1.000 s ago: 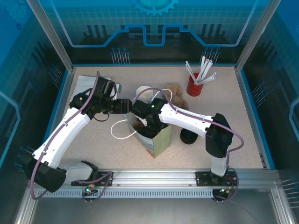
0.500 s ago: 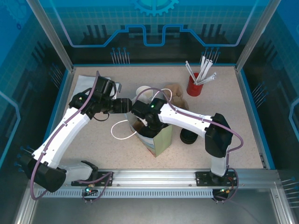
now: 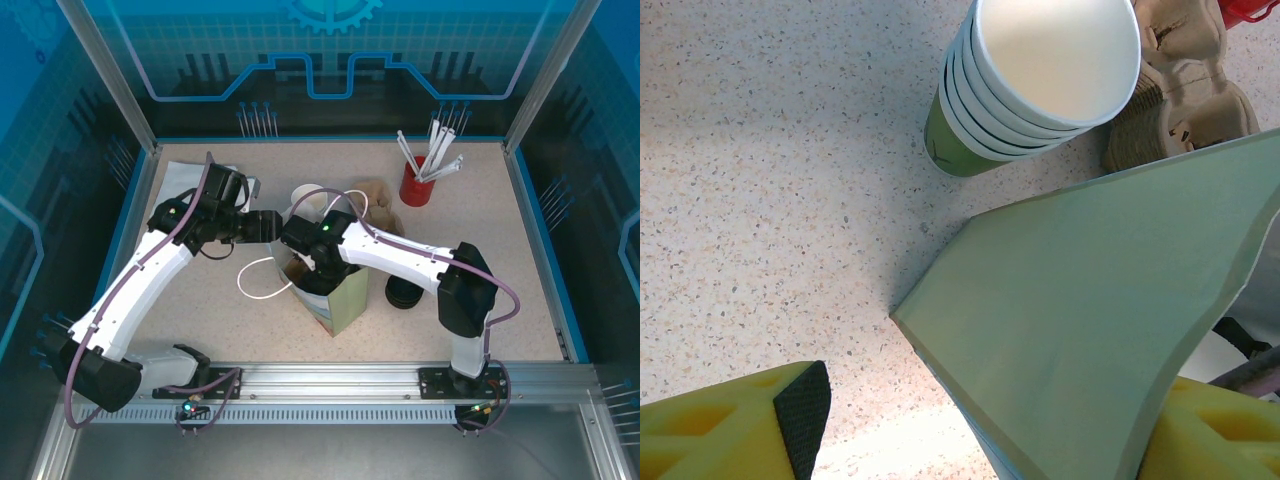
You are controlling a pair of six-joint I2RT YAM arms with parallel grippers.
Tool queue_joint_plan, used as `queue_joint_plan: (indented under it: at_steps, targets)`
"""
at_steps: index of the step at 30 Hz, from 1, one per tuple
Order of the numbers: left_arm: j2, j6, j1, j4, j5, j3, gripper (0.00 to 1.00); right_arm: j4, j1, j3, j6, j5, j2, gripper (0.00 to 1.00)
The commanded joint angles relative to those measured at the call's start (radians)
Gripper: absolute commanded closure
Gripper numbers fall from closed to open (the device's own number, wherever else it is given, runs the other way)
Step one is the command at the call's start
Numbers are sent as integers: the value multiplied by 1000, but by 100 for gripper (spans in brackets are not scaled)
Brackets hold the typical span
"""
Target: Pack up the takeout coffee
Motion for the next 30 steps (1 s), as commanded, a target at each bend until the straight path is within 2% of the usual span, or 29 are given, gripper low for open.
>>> queue_joint_plan:
  at_steps: [1,30]
  targets:
    - [10,12,9,-17,16,28,25,-63,-18,-34,-12,84,67,16]
    - [14,7,9,-13,27,26,25,-79,-18,-30,-13,102,88,16]
